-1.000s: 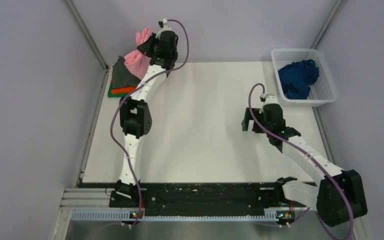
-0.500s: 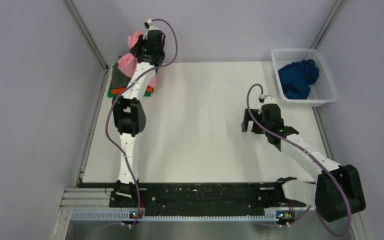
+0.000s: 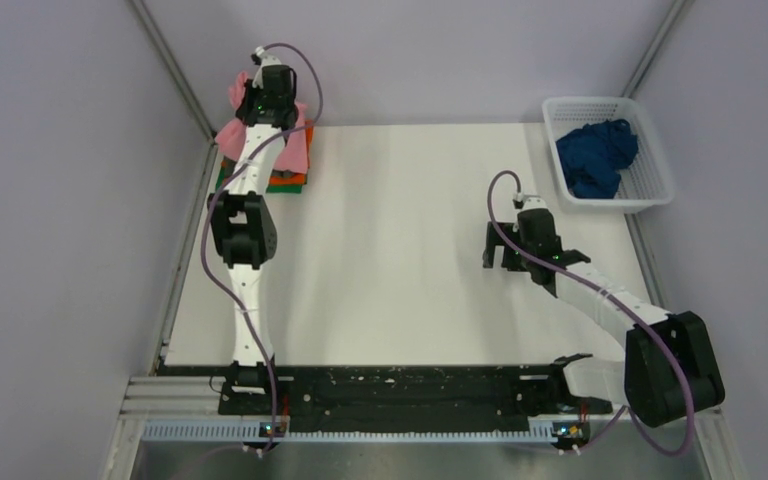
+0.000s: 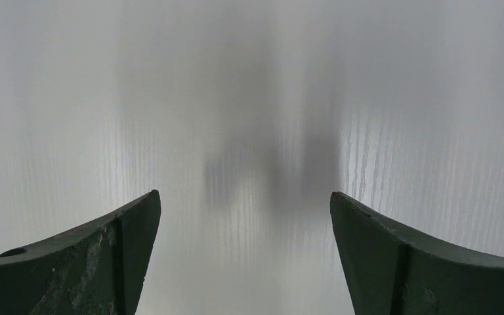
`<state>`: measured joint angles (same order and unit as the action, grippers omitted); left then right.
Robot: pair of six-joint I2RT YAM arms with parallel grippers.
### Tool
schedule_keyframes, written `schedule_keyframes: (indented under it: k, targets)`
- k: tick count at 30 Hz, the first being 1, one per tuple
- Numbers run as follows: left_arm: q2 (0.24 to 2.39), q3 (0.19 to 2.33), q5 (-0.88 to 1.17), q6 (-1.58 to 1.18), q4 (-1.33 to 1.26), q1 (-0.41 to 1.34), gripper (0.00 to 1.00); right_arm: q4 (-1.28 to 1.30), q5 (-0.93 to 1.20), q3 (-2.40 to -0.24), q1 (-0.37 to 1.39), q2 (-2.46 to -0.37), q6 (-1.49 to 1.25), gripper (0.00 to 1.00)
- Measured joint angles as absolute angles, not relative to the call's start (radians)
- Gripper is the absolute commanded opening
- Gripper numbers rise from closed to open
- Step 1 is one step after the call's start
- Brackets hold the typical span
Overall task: Fold and stack the t-shirts
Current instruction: Put the neatly folded tshirt into the corner of the board with the left arm, then reset both arms
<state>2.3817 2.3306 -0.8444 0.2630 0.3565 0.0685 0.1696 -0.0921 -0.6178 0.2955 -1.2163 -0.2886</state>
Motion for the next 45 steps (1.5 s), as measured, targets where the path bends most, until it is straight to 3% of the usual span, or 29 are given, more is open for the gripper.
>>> schedule_keyframes:
  k: [5, 7, 9, 13, 15, 25, 31, 35, 41, 45]
  targets:
    - [2.408, 2.331, -0.840, 0.265, 0.341, 0.054, 0.00, 0.181, -0.101, -0.626, 0.296, -1.233, -0.289, 0.99]
    - [2.431, 2.341, -0.857, 0.274, 0.320, 0.051, 0.06, 0.187, -0.104, -0.631, 0.296, -1.234, -0.289, 0.99]
    - [2.455, 2.353, -0.863, 0.276, 0.308, 0.050, 0.25, 0.191, -0.104, -0.634, 0.296, -1.234, -0.289, 0.99]
    - [2.473, 2.354, -0.869, 0.251, 0.313, 0.043, 0.76, 0.191, -0.104, -0.637, 0.296, -1.234, -0.289, 0.99]
    - [2.473, 2.356, -0.867, 0.226, 0.317, 0.036, 0.97, 0.192, -0.104, -0.638, 0.296, -1.234, -0.289, 0.99]
    - [2.456, 2.351, -0.791, 0.070, 0.369, 0.024, 0.99, 0.203, -0.104, -0.638, 0.296, -1.232, -0.290, 0.99]
    - [2.300, 2.216, -0.640, -0.076, 0.434, 0.034, 0.99, 0.207, -0.117, -0.638, 0.296, -1.201, -0.305, 0.99]
    - [2.063, 1.978, -0.550, -0.179, 0.433, 0.061, 0.99, 0.204, -0.132, -0.632, 0.295, -1.137, -0.335, 0.99]
    - [1.455, 1.316, -0.270, -0.349, 0.314, 0.148, 0.99, 0.201, -0.151, -0.542, 0.296, -0.986, -0.408, 0.99]
    - [1.159, 0.943, -0.141, -0.455, 0.240, 0.199, 0.99, 0.231, -0.159, -0.461, 0.295, -0.881, -0.472, 0.99]
